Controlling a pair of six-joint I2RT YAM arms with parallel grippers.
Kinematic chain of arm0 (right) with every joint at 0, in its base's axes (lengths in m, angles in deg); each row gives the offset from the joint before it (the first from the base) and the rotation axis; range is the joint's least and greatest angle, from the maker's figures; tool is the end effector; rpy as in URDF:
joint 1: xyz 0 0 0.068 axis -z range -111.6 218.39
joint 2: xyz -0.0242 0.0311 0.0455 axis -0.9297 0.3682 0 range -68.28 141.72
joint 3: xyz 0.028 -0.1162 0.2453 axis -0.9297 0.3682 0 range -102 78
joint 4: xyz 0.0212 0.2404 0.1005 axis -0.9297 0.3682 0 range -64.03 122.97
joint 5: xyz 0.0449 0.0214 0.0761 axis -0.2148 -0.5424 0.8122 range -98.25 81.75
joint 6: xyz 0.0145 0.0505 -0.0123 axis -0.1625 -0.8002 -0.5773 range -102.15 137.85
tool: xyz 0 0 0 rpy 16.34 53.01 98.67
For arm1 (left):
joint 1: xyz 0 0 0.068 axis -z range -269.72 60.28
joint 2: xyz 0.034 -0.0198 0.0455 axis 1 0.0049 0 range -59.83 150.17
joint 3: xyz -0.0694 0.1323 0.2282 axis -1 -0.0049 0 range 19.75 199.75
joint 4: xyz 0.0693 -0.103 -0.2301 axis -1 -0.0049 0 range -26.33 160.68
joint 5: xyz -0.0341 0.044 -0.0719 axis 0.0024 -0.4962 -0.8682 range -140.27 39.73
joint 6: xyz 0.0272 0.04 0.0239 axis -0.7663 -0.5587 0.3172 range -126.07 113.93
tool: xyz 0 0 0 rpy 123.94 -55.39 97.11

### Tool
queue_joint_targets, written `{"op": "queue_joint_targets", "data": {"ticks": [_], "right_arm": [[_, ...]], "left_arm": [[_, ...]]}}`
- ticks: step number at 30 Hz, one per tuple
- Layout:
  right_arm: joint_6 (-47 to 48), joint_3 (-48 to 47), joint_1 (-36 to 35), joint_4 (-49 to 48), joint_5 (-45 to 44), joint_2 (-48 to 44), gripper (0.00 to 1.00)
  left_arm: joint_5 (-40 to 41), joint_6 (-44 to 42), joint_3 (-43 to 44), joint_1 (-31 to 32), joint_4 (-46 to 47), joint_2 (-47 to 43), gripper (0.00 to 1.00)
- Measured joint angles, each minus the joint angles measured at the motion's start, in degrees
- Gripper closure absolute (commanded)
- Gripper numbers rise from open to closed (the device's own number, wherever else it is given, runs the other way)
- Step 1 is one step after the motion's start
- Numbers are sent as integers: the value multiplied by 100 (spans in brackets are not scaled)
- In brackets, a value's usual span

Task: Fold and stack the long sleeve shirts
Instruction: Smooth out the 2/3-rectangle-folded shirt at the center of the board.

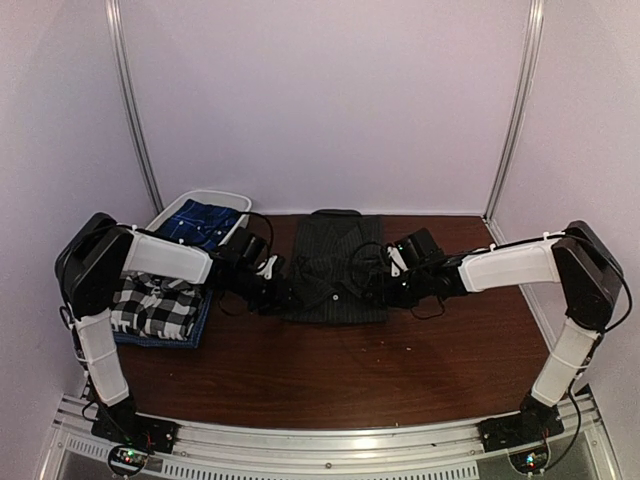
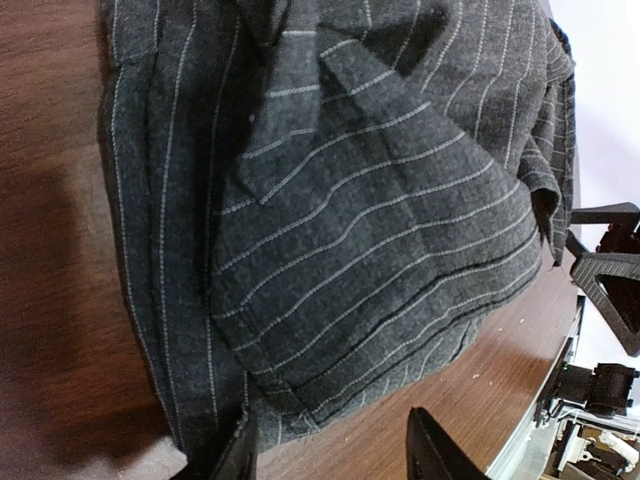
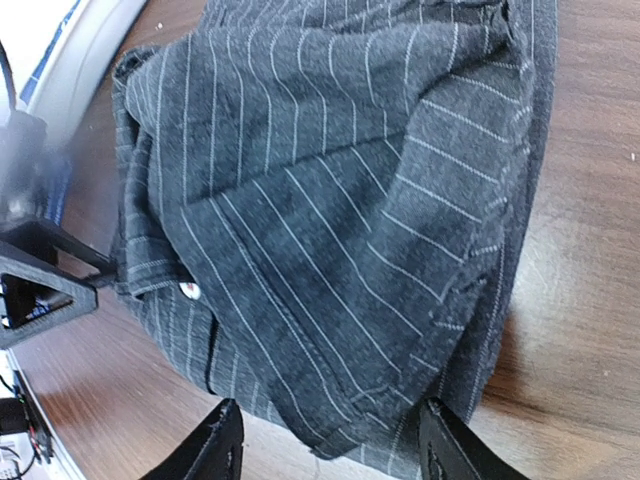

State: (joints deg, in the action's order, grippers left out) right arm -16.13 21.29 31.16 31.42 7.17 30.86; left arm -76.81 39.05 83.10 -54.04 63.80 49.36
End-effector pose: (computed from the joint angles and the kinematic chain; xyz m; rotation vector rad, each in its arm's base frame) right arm 0.2776 0.2230 0.1729 -0.2063 2.5574 0.8564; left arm 0.3032 -0.2372 0.1446 -0.0080 2.7412 -1.0882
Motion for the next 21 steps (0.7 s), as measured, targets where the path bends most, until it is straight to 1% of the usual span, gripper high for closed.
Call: {"op": "queue_joint_targets", "data": {"ticks": [3, 5, 7, 10, 13, 16, 18, 21], "right_arm": [[-116, 0, 13, -199, 28, 52, 40], [-186, -2, 35, -299, 50, 120, 43], [-243, -7, 52, -369, 81, 216, 48], [-291, -24, 63, -385, 111, 330, 60], [-380, -74, 74, -378, 101, 376, 76], [-380, -210, 74, -380, 85, 376, 88], [-378, -385, 74, -380, 57, 391, 93], [-330, -798, 83, -385, 11, 535, 98]], "left_arm": [[0, 52, 7, 0, 87, 26, 53], [2, 96, 28, 0, 109, 79, 59], [2, 140, 85, 0, 127, 175, 66], [7, 221, 98, 0, 175, 238, 77], [24, 267, 120, 0, 227, 249, 87], [50, 291, 205, 0, 267, 249, 96], [83, 299, 271, 0, 310, 249, 100], [107, 302, 345, 0, 378, 249, 100]]}}
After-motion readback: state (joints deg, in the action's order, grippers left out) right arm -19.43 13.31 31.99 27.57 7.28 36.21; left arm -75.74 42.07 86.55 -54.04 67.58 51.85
